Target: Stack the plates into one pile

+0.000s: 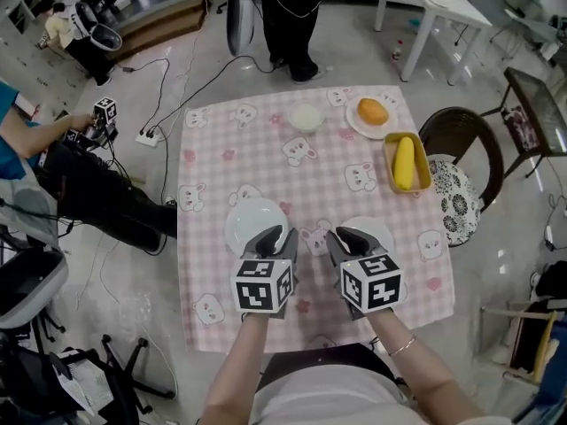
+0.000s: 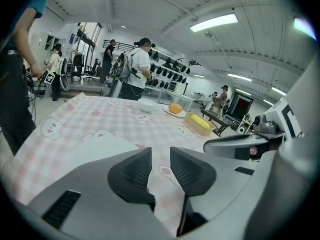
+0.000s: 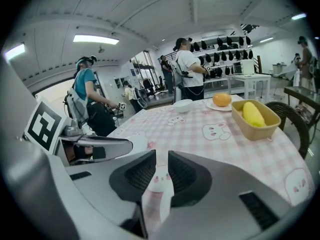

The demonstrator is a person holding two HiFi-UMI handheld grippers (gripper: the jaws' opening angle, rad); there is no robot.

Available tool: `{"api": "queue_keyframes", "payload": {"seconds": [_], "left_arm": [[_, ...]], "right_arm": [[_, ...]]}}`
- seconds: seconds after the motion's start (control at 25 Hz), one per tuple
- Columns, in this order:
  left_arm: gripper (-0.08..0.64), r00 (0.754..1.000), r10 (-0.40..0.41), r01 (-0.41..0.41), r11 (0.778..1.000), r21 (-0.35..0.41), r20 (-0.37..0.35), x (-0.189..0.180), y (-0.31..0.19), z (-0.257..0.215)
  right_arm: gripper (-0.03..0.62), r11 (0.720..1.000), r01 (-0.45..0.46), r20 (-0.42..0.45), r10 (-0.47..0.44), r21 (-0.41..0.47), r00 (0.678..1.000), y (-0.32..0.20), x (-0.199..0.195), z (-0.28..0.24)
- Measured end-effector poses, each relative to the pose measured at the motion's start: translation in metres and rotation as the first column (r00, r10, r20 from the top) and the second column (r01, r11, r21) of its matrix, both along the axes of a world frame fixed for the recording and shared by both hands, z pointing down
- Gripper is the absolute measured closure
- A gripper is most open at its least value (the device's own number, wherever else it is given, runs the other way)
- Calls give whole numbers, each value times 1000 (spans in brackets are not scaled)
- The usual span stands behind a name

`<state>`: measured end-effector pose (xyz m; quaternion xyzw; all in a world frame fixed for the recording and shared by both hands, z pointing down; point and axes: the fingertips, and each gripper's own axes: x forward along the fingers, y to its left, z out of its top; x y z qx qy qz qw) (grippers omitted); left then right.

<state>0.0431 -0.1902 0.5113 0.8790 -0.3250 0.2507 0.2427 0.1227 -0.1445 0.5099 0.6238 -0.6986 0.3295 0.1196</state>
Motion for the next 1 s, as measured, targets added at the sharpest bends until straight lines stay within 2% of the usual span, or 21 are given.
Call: {"api": "queue_keyframes", "payload": {"seconds": [0.24, 0.6, 0.76, 1.0], "left_arm": [[423, 995, 98, -97, 995, -36, 22, 44, 25, 15], [398, 979, 193, -186, 978, -99, 69, 88, 57, 42], [391, 972, 214, -201, 972, -122, 100, 96, 63, 50], [391, 964, 226, -205, 966, -156, 137, 100, 70, 61]], "right_arm": [[511, 987, -158, -13, 158, -27, 987, 43, 57, 12], [511, 927, -367, -19, 367, -74, 930, 104, 125, 30], [511, 907, -413, -12, 414, -85, 910, 119, 139, 33], [511, 894, -438, -5, 439, -95, 898, 132, 143, 35]]}}
